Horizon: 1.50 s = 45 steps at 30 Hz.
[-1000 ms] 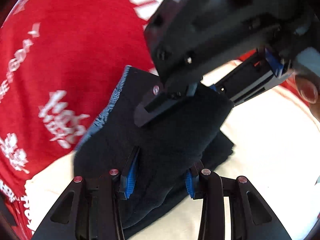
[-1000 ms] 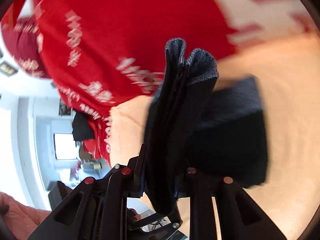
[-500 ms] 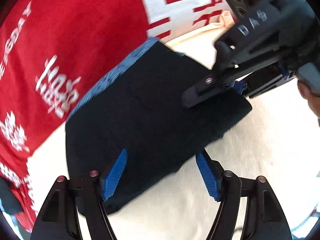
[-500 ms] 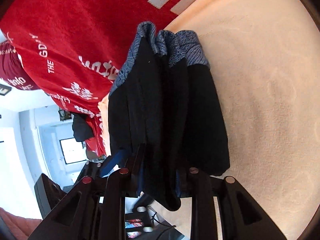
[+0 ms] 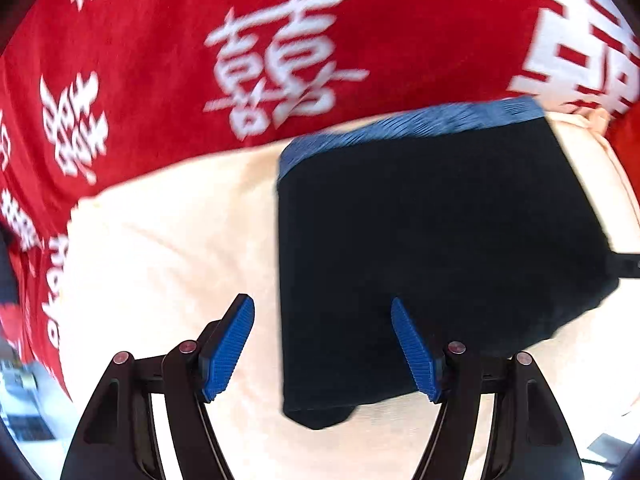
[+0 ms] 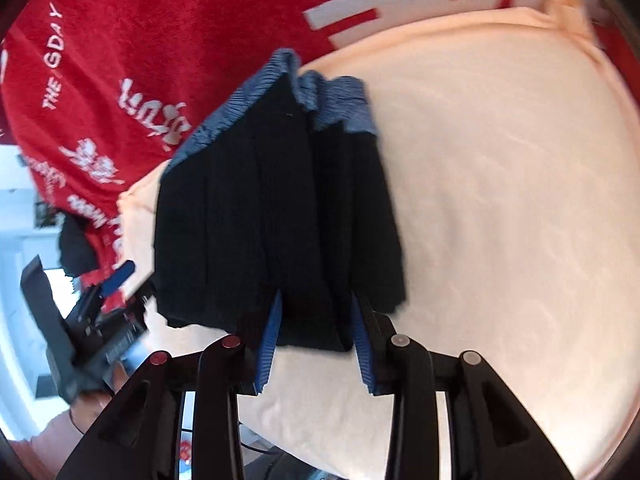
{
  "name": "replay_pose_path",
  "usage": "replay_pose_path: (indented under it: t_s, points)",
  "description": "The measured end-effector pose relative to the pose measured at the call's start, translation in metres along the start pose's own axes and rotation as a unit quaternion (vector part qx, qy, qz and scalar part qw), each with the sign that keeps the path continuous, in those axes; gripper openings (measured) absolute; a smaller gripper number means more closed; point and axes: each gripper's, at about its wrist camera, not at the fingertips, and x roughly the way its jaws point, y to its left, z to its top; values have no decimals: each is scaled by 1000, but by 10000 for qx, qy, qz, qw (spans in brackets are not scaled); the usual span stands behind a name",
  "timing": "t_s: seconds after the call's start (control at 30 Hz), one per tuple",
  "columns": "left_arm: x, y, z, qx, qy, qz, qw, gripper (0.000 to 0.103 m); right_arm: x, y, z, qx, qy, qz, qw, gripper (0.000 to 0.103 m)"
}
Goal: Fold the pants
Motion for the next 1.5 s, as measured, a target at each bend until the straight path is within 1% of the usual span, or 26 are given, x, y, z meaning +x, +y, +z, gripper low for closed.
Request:
replay_pose_path:
  t_s: [0.03, 0.07, 0.1, 0.17, 0.2, 0.23, 0.33, 0.37, 0.4, 0.43, 0.5, 0.6, 0.7, 0.77, 0.83, 0.97, 1.03, 1.3, 1.5]
  points:
    - [3, 4, -3, -101, 51, -111, 9999, 73, -5, 5, -4, -22, -123, -223, 9997, 38]
    - [7, 7, -7, -167, 75, -208, 9996, 77, -8, 13, -7, -48, -265, -416, 9988, 38]
    - [11, 6, -11, -180, 86, -228, 9995, 87, -14, 18, -11, -84, -465, -578, 9972, 37]
    - [23, 9, -15, -140, 112, -342, 9993, 89, -21, 30, -16, -190, -746, -559, 9955, 36]
    - [27, 9, -17, -141, 149, -381, 9991, 89, -20, 36, -16, -251, -781, -552, 9951, 36]
    - [30, 11, -20, -217, 137, -451, 9987, 89, -16, 45, -16, -340, -758, -551, 9950, 36]
    - [30, 14, -22, -329, 140, -591, 9976, 89, 12, 62, -12, -528, -506, -591, 9956, 36]
    - [30, 15, -23, -343, 152, -622, 9974, 89, 19, 61, -13, -582, -441, -670, 9951, 36]
    - [30, 16, -23, -365, 190, -691, 9968, 90, 30, 58, -14, -631, -311, -860, 9938, 36]
    - [31, 17, -22, -378, 224, -737, 9963, 91, 36, 57, -15, -606, -250, -957, 9933, 36]
    - [30, 19, -21, -386, 289, -762, 9959, 94, 35, 56, -17, -491, -334, -885, 9943, 36]
    - [33, 21, -20, -431, 408, -775, 9952, 99, 34, 51, -21, -435, -255, -882, 9948, 37]
    - [37, 24, -17, -458, 483, -798, 9946, 99, 35, 49, -22, -468, -188, -884, 9948, 38]
    - [38, 22, -16, -445, 520, -753, 9948, 100, 37, 49, -21, -475, -144, -909, 9946, 38]
    - [39, 22, -15, -428, 524, -688, 9953, 102, 37, 50, -20, -456, -103, -920, 9947, 40]
    - [35, 17, -16, -489, 599, -740, 9943, 102, 38, 52, -19, -513, -46, -933, 9943, 45]
    - [44, 21, -10, -506, 650, -779, 9936, 102, 39, 53, -19, -553, -20, -931, 9941, 47]
    - [48, 22, -7, -400, 736, -746, 9937, 102, 31, 46, -16, -404, -21, -804, 9959, 49]
    - [43, 16, -7, -371, 748, -705, 9940, 102, 28, 41, -16, -325, -37, -764, 9965, 54]
